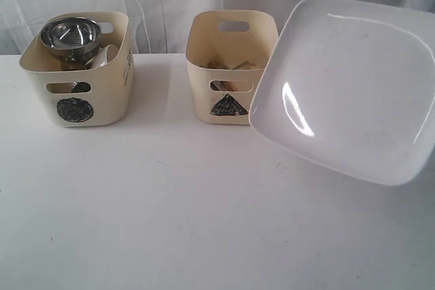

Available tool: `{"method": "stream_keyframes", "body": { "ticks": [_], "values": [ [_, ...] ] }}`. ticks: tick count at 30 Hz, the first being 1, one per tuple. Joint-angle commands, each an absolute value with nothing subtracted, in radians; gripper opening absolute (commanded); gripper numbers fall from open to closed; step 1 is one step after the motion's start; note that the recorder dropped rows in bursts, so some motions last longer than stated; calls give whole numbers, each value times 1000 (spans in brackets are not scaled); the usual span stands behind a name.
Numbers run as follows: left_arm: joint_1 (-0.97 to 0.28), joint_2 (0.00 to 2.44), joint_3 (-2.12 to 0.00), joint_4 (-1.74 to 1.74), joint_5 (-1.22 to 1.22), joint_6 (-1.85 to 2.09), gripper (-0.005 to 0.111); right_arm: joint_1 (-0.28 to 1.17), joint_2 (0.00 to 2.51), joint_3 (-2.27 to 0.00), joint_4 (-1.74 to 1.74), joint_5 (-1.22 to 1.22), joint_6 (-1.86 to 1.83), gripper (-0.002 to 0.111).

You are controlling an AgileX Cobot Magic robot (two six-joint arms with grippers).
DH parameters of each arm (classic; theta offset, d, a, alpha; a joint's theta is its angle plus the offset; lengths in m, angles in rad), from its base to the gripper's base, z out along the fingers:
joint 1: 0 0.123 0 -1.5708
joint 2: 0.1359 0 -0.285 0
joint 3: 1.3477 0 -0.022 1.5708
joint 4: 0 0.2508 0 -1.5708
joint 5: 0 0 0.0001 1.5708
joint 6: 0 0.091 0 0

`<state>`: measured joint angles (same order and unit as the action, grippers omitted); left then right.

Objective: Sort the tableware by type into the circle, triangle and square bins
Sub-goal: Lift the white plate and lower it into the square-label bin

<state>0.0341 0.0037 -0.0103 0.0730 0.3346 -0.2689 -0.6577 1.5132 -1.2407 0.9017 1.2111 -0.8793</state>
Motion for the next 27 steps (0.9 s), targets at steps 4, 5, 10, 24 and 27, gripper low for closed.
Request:
{"method": "stream_keyframes", "body": {
  "ticks": [4, 5, 10, 24, 27],
  "values": [
    [32, 0, 0, 69, 351, -266, 0, -654, 1498, -1413, 1044, 1211, -798, 0],
    [32, 0, 0, 69, 351, -266, 0, -654, 1498, -1436, 1055, 1162, -790, 0],
    [32, 0, 0, 69, 351, -266, 0, -654, 1529, -1534, 1059, 896, -690, 0],
    [32, 0, 0, 69, 351, -266, 0, -564, 1687, -1645, 1092, 557, -676, 0],
    [32, 0, 0, 69, 351, -266, 0, -509, 1713, -1645, 1057, 482, -676, 0]
  ]
}}
